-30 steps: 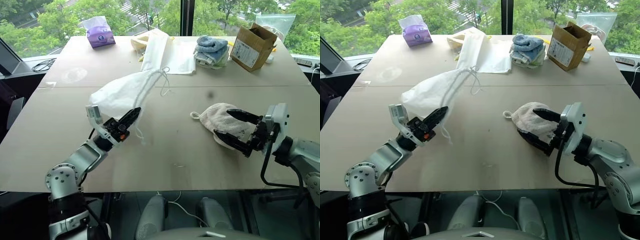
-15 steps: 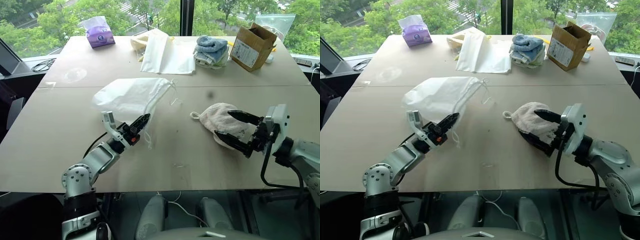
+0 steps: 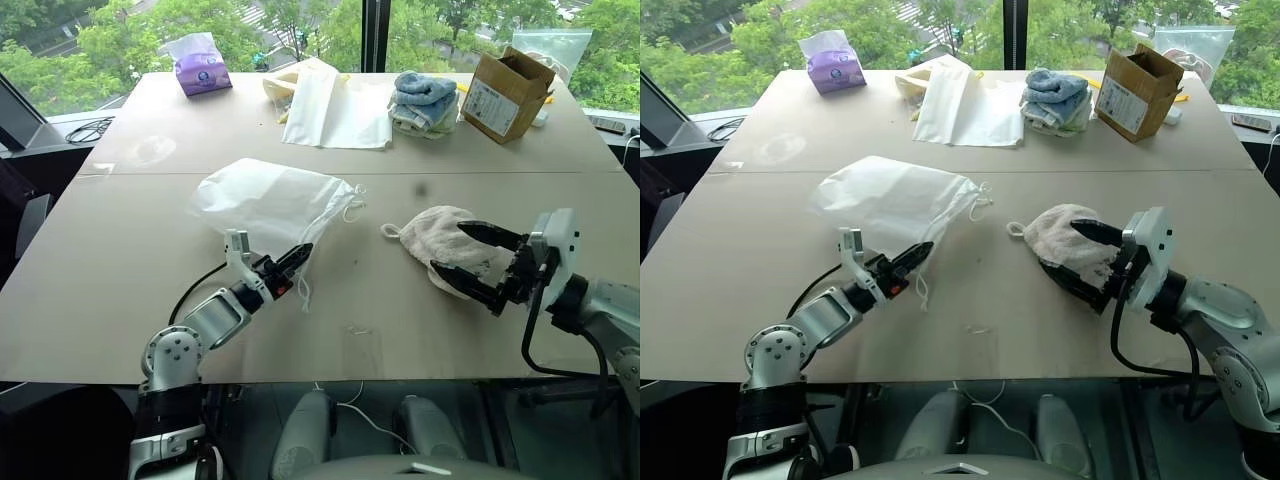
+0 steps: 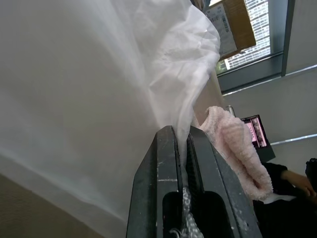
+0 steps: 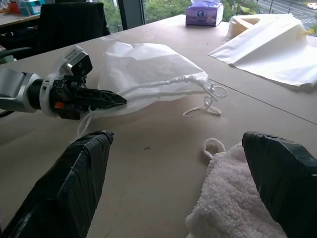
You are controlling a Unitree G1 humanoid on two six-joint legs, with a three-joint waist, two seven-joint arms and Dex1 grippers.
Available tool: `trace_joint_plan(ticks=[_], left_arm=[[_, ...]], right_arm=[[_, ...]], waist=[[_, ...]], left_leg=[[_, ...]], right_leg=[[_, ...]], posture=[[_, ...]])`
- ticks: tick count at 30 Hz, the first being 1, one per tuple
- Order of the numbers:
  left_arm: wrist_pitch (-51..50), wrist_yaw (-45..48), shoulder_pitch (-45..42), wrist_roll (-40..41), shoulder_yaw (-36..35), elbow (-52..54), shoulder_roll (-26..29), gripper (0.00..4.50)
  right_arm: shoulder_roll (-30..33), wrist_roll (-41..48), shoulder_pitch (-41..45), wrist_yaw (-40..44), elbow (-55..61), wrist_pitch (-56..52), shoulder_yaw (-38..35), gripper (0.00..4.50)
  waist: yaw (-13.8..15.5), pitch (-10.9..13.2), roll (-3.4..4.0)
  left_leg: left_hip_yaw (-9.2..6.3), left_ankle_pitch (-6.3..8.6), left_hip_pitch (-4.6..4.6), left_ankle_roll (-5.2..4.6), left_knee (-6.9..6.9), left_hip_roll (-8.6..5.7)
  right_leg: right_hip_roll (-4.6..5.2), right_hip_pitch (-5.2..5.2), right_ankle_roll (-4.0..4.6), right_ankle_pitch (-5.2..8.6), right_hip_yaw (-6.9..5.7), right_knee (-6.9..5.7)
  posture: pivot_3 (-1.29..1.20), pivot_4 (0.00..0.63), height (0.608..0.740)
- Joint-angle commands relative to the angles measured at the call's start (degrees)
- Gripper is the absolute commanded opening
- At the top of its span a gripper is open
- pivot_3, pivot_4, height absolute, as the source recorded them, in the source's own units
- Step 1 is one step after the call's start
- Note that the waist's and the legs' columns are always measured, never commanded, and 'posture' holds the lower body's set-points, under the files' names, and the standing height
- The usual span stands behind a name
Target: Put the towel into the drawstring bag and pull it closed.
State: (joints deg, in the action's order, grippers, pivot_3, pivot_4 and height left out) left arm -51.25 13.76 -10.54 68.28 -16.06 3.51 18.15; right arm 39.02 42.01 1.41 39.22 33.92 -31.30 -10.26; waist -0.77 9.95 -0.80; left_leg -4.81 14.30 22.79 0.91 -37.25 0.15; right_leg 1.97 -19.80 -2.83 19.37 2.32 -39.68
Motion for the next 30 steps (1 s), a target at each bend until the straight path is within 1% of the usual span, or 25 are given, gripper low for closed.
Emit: trace_joint_plan(ticks=[1,2,9,14,17,21,23,26,28,30], left_arm=[[0.87,1.47,-0.04,-1.50,-0.49,0.11,-0.15,1.97],[0.78,1.52,-0.08,-1.57,-0.79,-0.20,-0.25,2.46],[0.37,2.83,0.10,-3.46,-0.96,-1.57,0.30,2.46],[8.03,9.16,0.51,-18.84,8.78,2.17,5.16,2.46],[18.04,11.37,-0.48,-32.63,16.41,4.62,8.66,2.46],[29.72,11.32,-1.38,-46.58,22.04,6.43,10.44,2.46],[34.33,10.70,-1.04,-51.45,23.45,6.95,9.93,2.46],[39.96,7.28,0.07,-58.33,23.71,6.19,9.00,2.46],[43.60,6.35,1.10,-62.88,24.72,5.72,9.24,2.46],[45.50,5.21,2.34,-65.25,24.74,5.82,8.74,2.46]], right_arm=[[-0.13,0.32,-0.36,-0.42,2.59,1.05,-1.89,4.50],[-0.16,0.29,-0.53,-0.45,2.63,1.16,-1.90,4.50],[-0.35,0.18,-0.91,-0.98,2.83,1.53,-1.67,4.50],[-0.31,0.23,-1.16,-0.98,2.92,1.60,-1.91,4.50],[-0.16,0.34,-1.57,-0.84,3.06,1.58,-2.21,4.50],[-0.17,0.29,-1.73,-0.85,3.04,1.64,-2.38,4.50],[-0.33,0.06,-1.75,-1.01,3.03,1.71,-2.18,4.50],[-0.58,-0.22,-1.94,-1.20,3.16,1.79,-1.85,4.50],[-0.69,-0.19,-2.03,-1.25,3.26,1.71,-1.94,4.50],[-0.74,-0.21,-2.19,-1.20,3.34,1.65,-2.08,4.50]], waist=[[-0.03,0.00,0.00],[-0.01,0.00,0.00],[-0.04,0.00,0.00],[-0.02,-0.01,0.02],[0.04,-0.01,0.02],[0.00,0.00,0.02],[0.04,0.01,0.02],[0.09,0.01,0.02],[0.05,0.01,0.02],[0.06,0.01,0.02]], left_leg=[[0.02,0.00,0.00,0.00,0.00,0.00],[0.02,0.00,0.01,0.00,0.00,0.00],[0.01,0.00,0.00,0.00,0.02,0.00],[0.02,0.00,-0.04,0.00,0.05,0.00],[0.04,0.00,-0.04,0.01,0.07,0.00],[0.05,0.00,-0.03,0.00,0.11,0.00],[0.04,0.00,0.00,0.00,0.17,0.01],[-0.01,0.00,0.10,0.00,0.20,0.01],[-0.01,0.00,0.10,-0.01,0.28,0.02],[-0.01,0.00,0.10,-0.01,0.39,0.01]], right_leg=[[0.00,0.00,0.00,0.00,0.02,0.00],[0.01,0.00,0.00,0.00,0.02,0.01],[0.01,0.00,0.00,0.00,0.01,0.01],[-0.01,0.00,0.00,0.00,0.02,0.01],[-0.01,0.01,0.00,0.00,0.04,0.03],[0.00,0.00,0.01,0.00,0.06,0.08],[0.01,-0.01,0.01,0.00,0.05,0.16],[0.02,-0.01,0.00,0.00,0.02,0.31],[0.03,-0.01,0.00,0.00,0.02,0.42],[0.03,-0.01,0.00,0.00,0.01,0.53]], posture=[[0.00,0.150,0.740],[0.00,0.150,0.740],[0.00,0.150,0.740],[0.00,0.150,0.740],[0.00,0.150,0.740],[0.00,0.150,0.740],[0.00,0.150,0.740],[0.00,0.150,0.740],[0.00,0.150,0.740],[0.00,0.150,0.740]])
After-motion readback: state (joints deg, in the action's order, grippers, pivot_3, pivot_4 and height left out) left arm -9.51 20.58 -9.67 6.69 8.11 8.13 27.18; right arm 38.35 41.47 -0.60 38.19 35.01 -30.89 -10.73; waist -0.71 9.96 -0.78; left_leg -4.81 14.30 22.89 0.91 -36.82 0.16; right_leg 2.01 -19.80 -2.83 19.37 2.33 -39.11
